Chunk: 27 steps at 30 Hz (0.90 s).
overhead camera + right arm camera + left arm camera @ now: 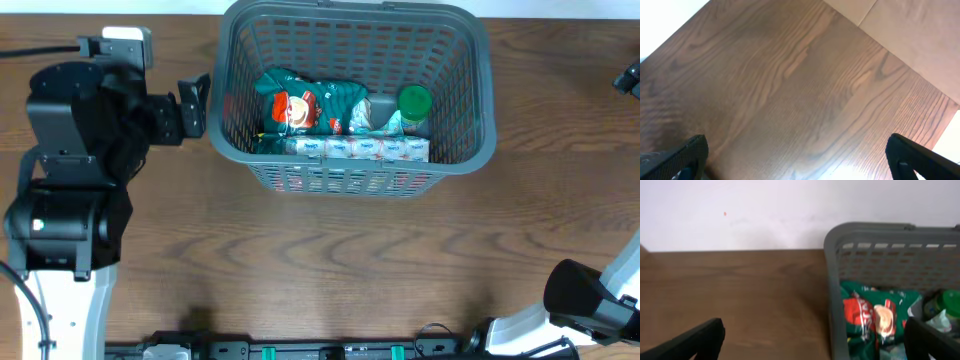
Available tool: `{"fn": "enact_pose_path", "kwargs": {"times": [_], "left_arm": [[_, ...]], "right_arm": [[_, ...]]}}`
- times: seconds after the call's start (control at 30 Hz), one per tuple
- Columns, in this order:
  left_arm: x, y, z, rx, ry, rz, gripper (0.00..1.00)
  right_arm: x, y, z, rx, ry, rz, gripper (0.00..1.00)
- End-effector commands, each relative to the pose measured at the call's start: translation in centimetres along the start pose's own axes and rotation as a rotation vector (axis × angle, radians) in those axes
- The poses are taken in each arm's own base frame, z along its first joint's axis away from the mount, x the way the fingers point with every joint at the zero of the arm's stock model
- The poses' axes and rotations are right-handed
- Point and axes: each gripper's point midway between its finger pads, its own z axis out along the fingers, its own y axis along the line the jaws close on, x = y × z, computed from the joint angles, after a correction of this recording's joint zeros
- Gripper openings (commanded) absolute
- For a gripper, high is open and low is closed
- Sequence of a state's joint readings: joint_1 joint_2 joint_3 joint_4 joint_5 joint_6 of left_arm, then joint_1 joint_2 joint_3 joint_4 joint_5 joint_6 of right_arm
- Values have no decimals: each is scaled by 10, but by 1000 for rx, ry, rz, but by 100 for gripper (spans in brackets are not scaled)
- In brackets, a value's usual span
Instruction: Pack container
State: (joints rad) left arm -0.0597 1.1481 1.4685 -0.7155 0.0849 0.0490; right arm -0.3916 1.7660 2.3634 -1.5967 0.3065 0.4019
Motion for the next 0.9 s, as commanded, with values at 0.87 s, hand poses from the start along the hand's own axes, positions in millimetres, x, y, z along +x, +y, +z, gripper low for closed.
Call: {"fn": "enact_pose_path", "kwargs": {"times": [0.87], "left_arm": [[12,14,-19,-81,36,0,99]], "right_arm": [[-2,-5,-1,9,-9,19,99]]}}
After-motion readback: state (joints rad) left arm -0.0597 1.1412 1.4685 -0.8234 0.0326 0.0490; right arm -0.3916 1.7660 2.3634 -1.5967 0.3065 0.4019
